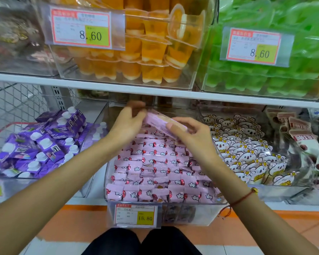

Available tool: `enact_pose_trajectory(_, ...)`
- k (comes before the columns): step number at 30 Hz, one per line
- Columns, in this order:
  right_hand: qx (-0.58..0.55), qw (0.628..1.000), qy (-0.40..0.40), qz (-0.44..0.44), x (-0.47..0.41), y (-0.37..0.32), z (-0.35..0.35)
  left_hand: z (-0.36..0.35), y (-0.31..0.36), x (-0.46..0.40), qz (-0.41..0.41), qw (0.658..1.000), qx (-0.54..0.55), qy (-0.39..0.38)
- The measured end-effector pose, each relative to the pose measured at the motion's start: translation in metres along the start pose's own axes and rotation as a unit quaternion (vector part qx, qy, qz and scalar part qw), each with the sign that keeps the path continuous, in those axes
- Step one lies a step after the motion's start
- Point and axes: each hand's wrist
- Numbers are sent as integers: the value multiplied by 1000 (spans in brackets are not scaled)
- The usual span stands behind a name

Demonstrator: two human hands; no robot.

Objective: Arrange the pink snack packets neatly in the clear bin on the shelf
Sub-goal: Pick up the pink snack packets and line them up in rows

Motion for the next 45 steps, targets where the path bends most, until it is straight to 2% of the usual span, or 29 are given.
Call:
enact_pose_trajectory(2,-133,979,-6,-156,0,-5,8,9,-3,5,-116,981,-143,-64)
enact_pose_trajectory(4,-215,943,-9,-254,-1,-9,13,11,-6,9,-182,947,-229,-132)
enact_pose_trajectory(7,-230,927,-27,-297,1,-11,15,13,-11,11,-244,921,-295,-75)
enact_pose_trajectory(12,-278,917,-78,-277,0,-8,29,14,-14,10,-169,957,-191,-141)
enact_pose_trajectory(15,-187,961,-79,-188,-1,-8,27,7,-17,7,-169,961,-168,-138)
enact_pose_trajectory(17,-113,985,-40,-127,-2,-6,22,2,-17,4,-165,960,-174,-146)
enact_pose_trajectory(19,-88,990,34,-103,-3,-5,23,1,-16,-3,-147,956,-193,-164)
enact_pose_trajectory(23,-124,970,171,-123,-16,-1,33,11,-19,-36,-91,933,-321,-134)
enact_pose_trajectory(25,-112,962,205,-142,-27,6,31,4,-23,-49,-76,918,-368,-129)
enact_pose_trajectory(29,-87,952,234,-177,-48,23,10,-25,-34,-64,-100,879,-436,-166)
enact_pose_trajectory(31,-65,957,227,-169,-57,33,1,-29,-38,-72,-114,845,-499,-156)
enact_pose_trajectory(33,5,963,217,-160,-64,40,-4,-25,-39,-76,-123,811,-556,-133)
enact_pose_trajectory(36,131,974,155,-106,-75,46,-5,-15,-41,-77,-141,792,-580,-129)
enact_pose_trajectory(38,226,971,76,-33,-82,48,-5,-9,-40,-75,-137,801,-565,-145)
enact_pose_trajectory(41,371,924,-25,87,-93,50,-11,-7,-35,-71,-120,831,-523,-146)
enact_pose_trajectory(43,429,894,-78,103,-98,56,-18,-9,-28,-72,-116,850,-497,-132)
enact_pose_trajectory(45,464,876,-109,72,-96,62,-28,-12,-24,-74,-111,861,-480,-127)
Point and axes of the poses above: each hand's wrist, its own x-axis away from the middle knuckle, its own z-axis out of the back of the hand, y = z × x, and after that the axes turned 6 degrees about z, right-handed
